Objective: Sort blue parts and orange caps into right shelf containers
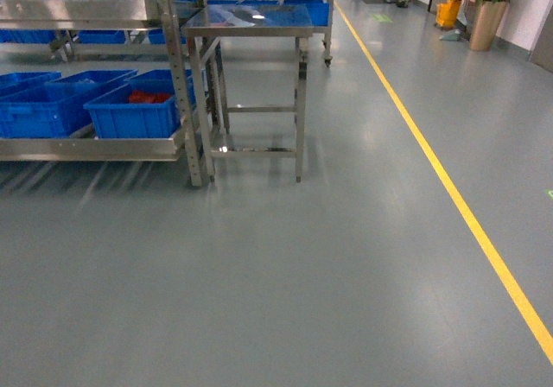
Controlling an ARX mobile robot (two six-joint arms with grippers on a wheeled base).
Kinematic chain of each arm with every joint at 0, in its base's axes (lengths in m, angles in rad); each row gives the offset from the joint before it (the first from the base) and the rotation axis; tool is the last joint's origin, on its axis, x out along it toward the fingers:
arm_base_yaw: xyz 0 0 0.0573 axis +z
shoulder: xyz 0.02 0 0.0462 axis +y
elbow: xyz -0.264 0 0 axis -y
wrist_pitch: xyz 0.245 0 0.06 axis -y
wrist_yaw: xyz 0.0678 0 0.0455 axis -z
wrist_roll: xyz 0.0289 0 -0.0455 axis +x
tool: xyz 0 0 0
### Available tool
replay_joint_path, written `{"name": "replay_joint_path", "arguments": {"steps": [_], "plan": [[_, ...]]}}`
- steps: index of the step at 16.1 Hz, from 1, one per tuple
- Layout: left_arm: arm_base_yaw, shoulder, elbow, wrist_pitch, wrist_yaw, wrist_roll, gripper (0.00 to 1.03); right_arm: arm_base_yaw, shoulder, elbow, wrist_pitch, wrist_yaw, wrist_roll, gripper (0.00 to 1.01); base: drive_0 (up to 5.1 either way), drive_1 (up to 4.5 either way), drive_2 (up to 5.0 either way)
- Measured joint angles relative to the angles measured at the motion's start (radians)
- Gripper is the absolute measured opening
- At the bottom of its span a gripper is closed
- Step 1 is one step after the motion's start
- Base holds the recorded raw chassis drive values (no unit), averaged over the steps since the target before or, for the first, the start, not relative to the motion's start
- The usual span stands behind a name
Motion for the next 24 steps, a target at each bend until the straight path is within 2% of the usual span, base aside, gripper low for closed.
{"name": "replay_joint_path", "arguments": {"steps": [24], "plan": [[0.0,0.0,0.0,0.0,0.0,0.0,0.43,0.0,0.0,0.0,-0.002,0.0,0.0,0.44,0.0,4.32,-4.3]]}}
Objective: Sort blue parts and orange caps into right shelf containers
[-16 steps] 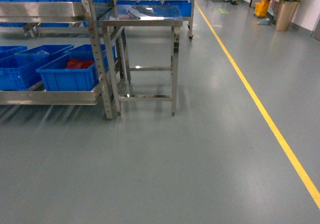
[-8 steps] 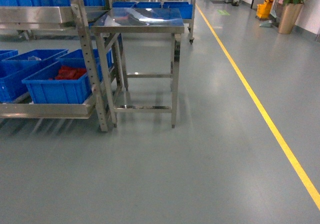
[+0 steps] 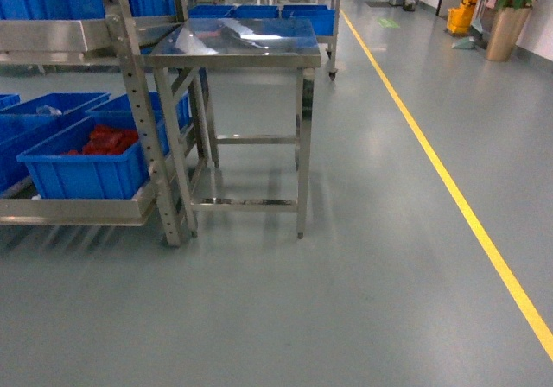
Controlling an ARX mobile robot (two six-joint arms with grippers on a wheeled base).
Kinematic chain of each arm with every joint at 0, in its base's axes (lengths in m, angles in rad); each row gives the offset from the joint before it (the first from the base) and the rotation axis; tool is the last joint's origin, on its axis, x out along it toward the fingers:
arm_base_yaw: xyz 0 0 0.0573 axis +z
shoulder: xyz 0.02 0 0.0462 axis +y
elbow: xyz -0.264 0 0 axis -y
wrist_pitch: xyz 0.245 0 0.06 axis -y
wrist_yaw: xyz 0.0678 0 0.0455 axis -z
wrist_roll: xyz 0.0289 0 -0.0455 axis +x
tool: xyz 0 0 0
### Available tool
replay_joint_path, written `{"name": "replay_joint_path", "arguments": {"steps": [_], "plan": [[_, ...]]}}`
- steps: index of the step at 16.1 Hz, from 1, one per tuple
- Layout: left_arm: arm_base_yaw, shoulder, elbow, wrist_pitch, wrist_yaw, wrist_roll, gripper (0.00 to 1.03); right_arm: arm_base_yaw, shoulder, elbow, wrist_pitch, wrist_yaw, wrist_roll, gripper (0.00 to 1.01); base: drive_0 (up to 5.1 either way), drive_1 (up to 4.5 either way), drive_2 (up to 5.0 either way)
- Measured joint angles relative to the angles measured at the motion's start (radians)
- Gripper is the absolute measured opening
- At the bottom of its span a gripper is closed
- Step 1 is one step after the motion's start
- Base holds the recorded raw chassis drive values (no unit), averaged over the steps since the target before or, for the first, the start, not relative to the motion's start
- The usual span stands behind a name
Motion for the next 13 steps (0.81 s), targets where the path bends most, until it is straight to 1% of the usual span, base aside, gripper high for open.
{"name": "replay_joint_path", "arguments": {"steps": [13], "plan": [[0.0,0.0,0.0,0.002,0.0,0.0,0.43,0.0,0.0,0.0,0.001,0.0,0.0,0.44,0.0,4.34,-4.3]]}}
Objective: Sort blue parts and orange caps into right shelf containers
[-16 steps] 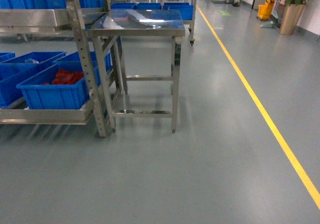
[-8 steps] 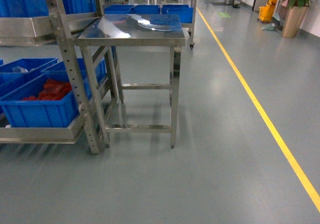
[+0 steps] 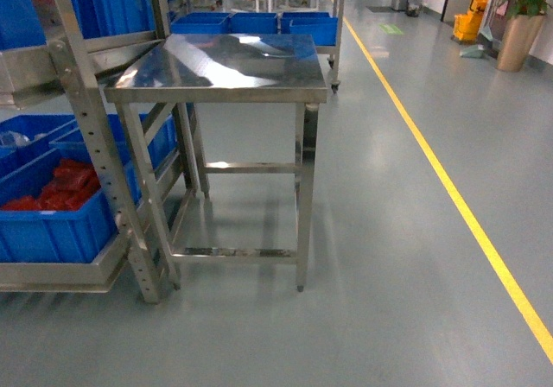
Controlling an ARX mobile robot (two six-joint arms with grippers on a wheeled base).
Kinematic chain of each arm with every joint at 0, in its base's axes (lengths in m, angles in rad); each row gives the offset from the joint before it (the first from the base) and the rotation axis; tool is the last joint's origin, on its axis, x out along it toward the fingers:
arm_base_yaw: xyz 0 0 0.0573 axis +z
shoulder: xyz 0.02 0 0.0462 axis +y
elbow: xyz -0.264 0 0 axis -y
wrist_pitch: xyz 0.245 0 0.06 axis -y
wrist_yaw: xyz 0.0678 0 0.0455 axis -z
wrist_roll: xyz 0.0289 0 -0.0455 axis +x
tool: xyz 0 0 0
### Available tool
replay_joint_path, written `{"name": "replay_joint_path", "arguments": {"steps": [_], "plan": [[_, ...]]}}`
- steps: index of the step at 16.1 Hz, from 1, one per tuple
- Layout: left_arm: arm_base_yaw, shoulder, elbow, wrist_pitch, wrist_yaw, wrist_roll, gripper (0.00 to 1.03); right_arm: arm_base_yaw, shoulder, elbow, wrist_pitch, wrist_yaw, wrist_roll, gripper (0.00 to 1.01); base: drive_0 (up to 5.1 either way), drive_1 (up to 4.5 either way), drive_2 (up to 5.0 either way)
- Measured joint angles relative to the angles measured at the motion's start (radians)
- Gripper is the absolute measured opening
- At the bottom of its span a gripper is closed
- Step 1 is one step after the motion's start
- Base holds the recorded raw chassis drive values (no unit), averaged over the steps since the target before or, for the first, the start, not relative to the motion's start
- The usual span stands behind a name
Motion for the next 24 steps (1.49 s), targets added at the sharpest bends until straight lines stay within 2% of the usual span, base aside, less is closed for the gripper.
{"name": "replay_joint_path", "arguments": {"steps": [17,24], "plan": [[0.0,0.0,0.0,0.001,0.004,0.0,0.43,0.0,0.0,0.0,-0.006,0.003,0.0,0.44,0.0,4.31,-4.4],[0.0,0.0,0.0,-0.001,0.0,0.0,0.43,0.0,0.0,0.0,0.001,0.003,0.0,0.44,-4.9,2.5,2.5]]}}
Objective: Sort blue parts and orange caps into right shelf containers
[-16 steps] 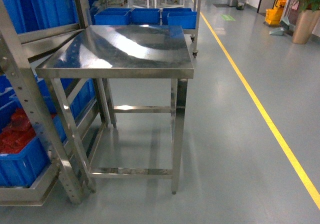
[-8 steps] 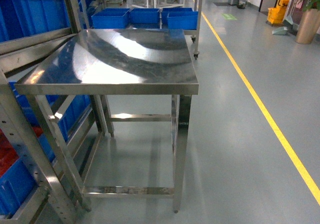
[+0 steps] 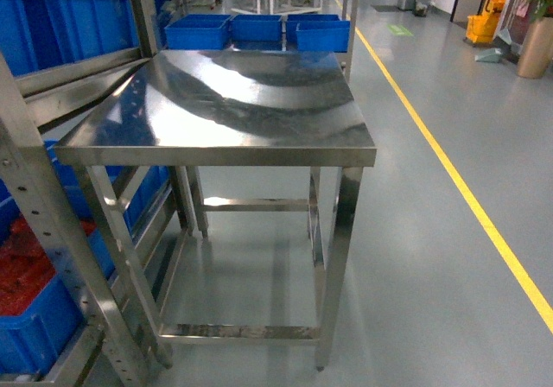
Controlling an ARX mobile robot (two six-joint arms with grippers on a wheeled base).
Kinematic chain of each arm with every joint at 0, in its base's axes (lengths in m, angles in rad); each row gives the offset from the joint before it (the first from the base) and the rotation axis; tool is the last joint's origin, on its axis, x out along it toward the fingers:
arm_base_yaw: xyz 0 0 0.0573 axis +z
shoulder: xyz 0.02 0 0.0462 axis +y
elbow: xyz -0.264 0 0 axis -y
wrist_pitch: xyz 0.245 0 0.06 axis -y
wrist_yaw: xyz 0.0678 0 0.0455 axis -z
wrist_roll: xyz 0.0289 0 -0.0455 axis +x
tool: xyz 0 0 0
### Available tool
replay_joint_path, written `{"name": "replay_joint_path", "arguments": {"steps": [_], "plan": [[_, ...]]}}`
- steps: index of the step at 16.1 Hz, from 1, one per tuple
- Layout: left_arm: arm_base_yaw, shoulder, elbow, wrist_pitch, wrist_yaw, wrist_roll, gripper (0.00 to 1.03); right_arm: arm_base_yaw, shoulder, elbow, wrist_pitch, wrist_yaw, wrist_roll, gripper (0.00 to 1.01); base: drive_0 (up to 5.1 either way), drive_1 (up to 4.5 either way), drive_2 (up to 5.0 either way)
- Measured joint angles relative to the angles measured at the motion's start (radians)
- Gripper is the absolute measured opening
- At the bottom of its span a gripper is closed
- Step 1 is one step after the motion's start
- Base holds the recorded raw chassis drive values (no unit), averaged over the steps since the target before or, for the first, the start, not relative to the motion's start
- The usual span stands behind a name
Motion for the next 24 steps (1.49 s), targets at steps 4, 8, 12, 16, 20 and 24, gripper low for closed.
{"name": "replay_joint_path", "arguments": {"steps": [4,8,12,16,20,24], "plan": [[0.0,0.0,0.0,0.001,0.0,0.0,0.43,0.0,0.0,0.0,0.0,0.0,0.0,0.44,-4.8,2.52,2.5],[0.0,0.0,0.0,0.002,0.0,0.0,0.43,0.0,0.0,0.0,-0.001,0.0,0.0,0.44,-4.9,2.42,2.4],[0.0,0.0,0.0,0.0,0.0,0.0,0.43,0.0,0.0,0.0,0.0,0.0,0.0,0.44,-5.0,2.38,2.4],[0.0,0.0,0.0,-0.001,-0.001,0.0,0.43,0.0,0.0,0.0,0.0,0.0,0.0,0.44,-4.9,2.43,2.4],[0.0,0.0,0.0,0.002,0.0,0.0,0.43,0.0,0.0,0.0,-0.001,0.0,0.0,0.44,-4.9,2.42,2.4],[0.0,0.0,0.0,0.0,-0.001,0.0,0.43,0.0,0.0,0.0,0.002,0.0,0.0,0.44,-5.0,2.41,2.4]]}}
